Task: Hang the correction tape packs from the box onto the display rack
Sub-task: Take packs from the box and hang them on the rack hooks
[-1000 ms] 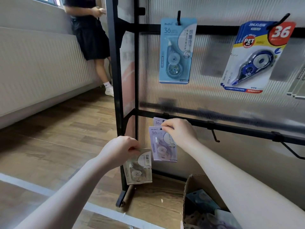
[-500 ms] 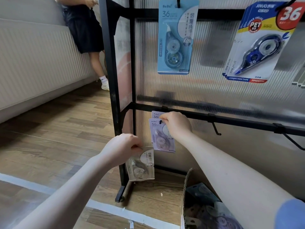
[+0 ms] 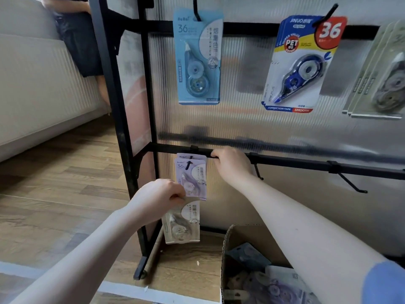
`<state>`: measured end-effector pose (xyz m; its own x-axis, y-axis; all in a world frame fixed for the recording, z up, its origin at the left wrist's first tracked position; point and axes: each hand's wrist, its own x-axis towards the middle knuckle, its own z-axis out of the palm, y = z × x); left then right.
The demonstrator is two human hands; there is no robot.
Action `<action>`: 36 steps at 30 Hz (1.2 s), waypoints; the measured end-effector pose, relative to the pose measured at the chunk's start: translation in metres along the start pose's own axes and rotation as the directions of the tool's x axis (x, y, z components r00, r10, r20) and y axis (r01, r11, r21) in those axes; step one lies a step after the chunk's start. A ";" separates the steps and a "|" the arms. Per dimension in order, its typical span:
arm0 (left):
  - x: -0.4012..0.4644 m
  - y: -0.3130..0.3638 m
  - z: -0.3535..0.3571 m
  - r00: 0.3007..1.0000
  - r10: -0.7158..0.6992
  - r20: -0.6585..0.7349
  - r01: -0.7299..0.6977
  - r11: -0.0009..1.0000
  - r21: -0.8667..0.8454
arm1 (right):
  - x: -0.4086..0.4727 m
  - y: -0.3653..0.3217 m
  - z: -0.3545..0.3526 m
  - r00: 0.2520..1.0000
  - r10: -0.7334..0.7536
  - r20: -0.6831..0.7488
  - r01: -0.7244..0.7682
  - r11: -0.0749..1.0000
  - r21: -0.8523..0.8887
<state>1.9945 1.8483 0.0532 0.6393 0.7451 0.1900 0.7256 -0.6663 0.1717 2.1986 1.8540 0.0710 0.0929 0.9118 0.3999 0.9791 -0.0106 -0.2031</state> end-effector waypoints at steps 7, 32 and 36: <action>0.023 0.045 0.003 0.998 0.056 -0.042 -0.057 0.998 -0.035 | -0.035 0.055 -0.035 0.996 0.067 -0.066 -0.067 0.998 -0.003; 0.086 0.159 0.018 0.966 0.174 -0.189 -0.192 0.978 -0.080 | -0.113 0.196 -0.085 0.969 0.241 -0.056 -0.247 0.930 -0.273; 0.087 0.170 0.011 0.968 0.199 -0.155 -0.215 0.972 -0.095 | -0.120 0.197 -0.097 0.960 0.279 -0.033 -0.279 0.929 -0.244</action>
<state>2.1769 1.8003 0.0880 0.7232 0.5844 0.3681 0.5438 -0.8104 0.2180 2.3975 1.7030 0.0700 0.3687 0.8584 0.3567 0.9276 -0.3643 -0.0821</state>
